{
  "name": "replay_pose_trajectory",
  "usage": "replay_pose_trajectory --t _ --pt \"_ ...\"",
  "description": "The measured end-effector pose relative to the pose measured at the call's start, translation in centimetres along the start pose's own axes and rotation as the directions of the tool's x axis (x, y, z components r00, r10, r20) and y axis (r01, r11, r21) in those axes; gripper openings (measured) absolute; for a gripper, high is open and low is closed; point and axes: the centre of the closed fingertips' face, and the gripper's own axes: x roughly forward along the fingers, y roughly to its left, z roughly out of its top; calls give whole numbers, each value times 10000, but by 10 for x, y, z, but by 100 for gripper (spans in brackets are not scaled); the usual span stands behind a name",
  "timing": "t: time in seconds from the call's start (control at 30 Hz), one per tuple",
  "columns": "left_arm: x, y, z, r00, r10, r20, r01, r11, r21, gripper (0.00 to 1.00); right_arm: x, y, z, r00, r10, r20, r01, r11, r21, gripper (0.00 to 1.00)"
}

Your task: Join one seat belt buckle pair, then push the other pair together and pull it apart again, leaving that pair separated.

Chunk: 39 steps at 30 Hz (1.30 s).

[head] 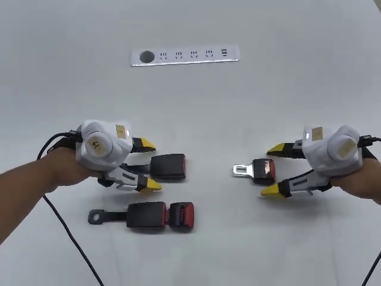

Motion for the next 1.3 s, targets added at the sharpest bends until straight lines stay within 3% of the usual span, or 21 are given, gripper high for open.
replay_pose_trajectory --t 0.13,0.3,0.43,0.53,0.67,1.3 --pt "4 -3 -2 9998 -126 -156 131 9993 345 52 -1 1 2 10000 -3 -57 1 9994 -341 49" --pt "5 1 -1 9999 -64 -109 71 9978 656 42 -1 6 4 9998 151 -138 -158 9986 -498 48" --pt "7 0 -1 9998 -160 -146 173 9953 952 42 -1 7 6 9996 215 -167 -226 9977 -641 45" --pt "7 2 -2 9998 -118 -181 137 9938 1105 39 0 6 7 9994 263 -210 -280 9959 -860 37" --pt "9 -4 0 9986 -450 -270 487 9866 1554 33 0 7 7 9991 356 -237 -378 9944 -984 36" --pt "9 -2 0 9946 -764 -703 895 9740 2079 33 2 2 11 9989 459 59 -450 9934 -1056 35"
